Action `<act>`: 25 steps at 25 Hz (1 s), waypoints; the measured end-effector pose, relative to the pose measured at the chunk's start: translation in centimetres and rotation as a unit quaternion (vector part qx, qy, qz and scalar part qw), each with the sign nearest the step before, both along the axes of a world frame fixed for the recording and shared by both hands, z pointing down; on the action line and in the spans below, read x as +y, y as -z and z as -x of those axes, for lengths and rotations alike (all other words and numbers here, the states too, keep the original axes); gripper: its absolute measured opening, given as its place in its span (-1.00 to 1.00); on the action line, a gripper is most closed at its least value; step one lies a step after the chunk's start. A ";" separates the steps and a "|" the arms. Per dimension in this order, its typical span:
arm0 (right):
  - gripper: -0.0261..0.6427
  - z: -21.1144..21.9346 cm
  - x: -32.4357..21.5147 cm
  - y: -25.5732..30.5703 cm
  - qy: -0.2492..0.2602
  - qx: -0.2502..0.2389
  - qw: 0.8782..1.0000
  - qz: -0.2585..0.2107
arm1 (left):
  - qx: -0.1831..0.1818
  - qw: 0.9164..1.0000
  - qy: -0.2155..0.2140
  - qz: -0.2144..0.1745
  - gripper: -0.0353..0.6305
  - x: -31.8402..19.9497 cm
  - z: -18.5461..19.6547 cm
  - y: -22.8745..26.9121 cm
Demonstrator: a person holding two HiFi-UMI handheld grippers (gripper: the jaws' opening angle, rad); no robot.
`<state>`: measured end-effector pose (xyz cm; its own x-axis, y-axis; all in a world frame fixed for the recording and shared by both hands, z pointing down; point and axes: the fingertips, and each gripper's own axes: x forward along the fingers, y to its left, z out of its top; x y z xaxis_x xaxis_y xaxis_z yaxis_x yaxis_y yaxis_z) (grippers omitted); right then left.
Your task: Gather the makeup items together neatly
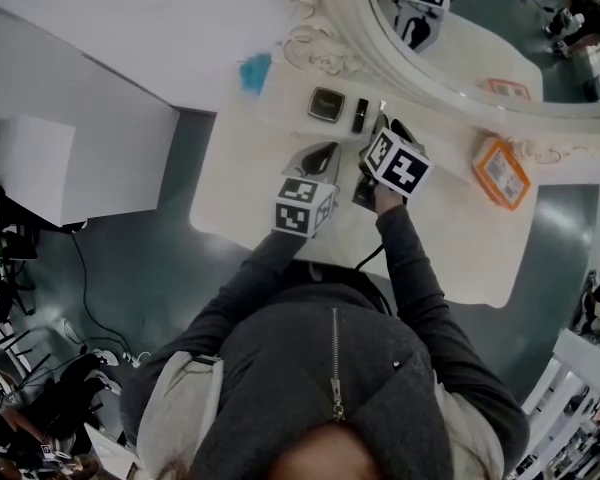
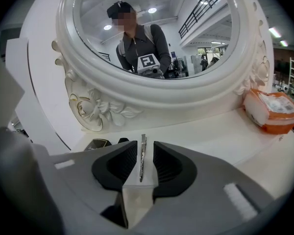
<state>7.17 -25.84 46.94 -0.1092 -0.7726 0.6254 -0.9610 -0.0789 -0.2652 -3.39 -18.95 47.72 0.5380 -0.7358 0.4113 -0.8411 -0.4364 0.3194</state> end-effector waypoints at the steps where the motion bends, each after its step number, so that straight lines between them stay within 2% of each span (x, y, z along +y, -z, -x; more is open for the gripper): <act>1: -0.60 -0.2 0.2 0.4 0.001 -0.001 1.000 -0.003 | 0.001 1.000 0.000 -0.001 -0.87 0.1 -0.1 0.1; 9: -0.59 -2.2 3.7 3.5 0.022 -0.015 0.999 -0.039 | 0.014 1.000 -0.010 -0.014 -0.87 2.2 -1.4 2.0; 14: -0.61 -1.7 7.1 5.4 0.095 -0.020 0.993 -0.062 | 0.021 0.999 -0.043 -0.027 -0.87 4.3 -3.0 3.6; 19: -0.63 -1.8 11.3 6.7 0.141 -0.035 0.985 -0.088 | 0.024 0.995 -0.087 -0.031 -0.87 6.6 -4.6 4.7; 21: -0.71 -1.4 13.4 6.7 0.168 -0.051 0.981 -0.089 | 0.026 0.993 -0.109 -0.030 -0.87 7.7 -5.5 4.9; 23: -0.91 -0.9 15.5 6.7 0.198 -0.064 0.974 -0.088 | 0.026 0.991 -0.129 -0.029 -0.87 8.8 -6.3 5.1; 25: -0.91 -0.3 17.4 6.9 0.226 -0.083 0.966 -0.096 | 0.027 0.988 -0.147 -0.026 -0.87 9.7 -7.2 5.1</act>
